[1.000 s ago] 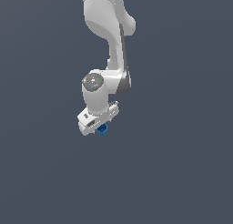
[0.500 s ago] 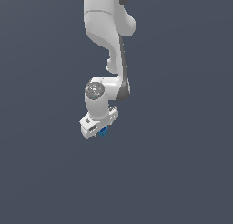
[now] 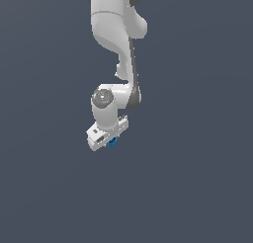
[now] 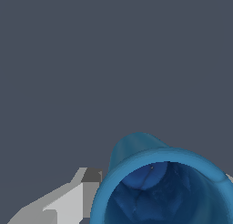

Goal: Pick up the object and move it to a goal position.

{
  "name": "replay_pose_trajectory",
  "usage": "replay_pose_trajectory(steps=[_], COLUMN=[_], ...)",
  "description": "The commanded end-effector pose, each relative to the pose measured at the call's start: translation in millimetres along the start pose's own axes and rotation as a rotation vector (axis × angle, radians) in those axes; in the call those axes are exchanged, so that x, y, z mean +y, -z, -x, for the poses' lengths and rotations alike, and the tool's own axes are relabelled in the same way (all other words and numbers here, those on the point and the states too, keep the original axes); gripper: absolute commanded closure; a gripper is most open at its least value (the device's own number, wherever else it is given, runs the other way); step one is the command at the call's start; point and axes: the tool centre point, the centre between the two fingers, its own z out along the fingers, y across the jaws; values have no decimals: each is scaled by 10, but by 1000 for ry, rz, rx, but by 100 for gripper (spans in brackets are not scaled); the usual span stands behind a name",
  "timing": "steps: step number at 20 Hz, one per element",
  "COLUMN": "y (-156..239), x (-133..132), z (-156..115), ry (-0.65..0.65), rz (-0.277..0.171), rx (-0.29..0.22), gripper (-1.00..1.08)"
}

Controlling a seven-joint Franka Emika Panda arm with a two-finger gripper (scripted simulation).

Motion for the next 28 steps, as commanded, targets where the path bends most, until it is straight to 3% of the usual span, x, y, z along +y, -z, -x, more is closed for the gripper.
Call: replay_pose_trajectory(steps=[1,8,14,28], y=[-1,95,334,1426], x=[-1,-94,-325,-1369], z=[-1,-18,-63,-282], ry=[0,0,0,1], rz=[0,0,0,2], rx=[0,0,0,-3], gripper=[108,108,108,108])
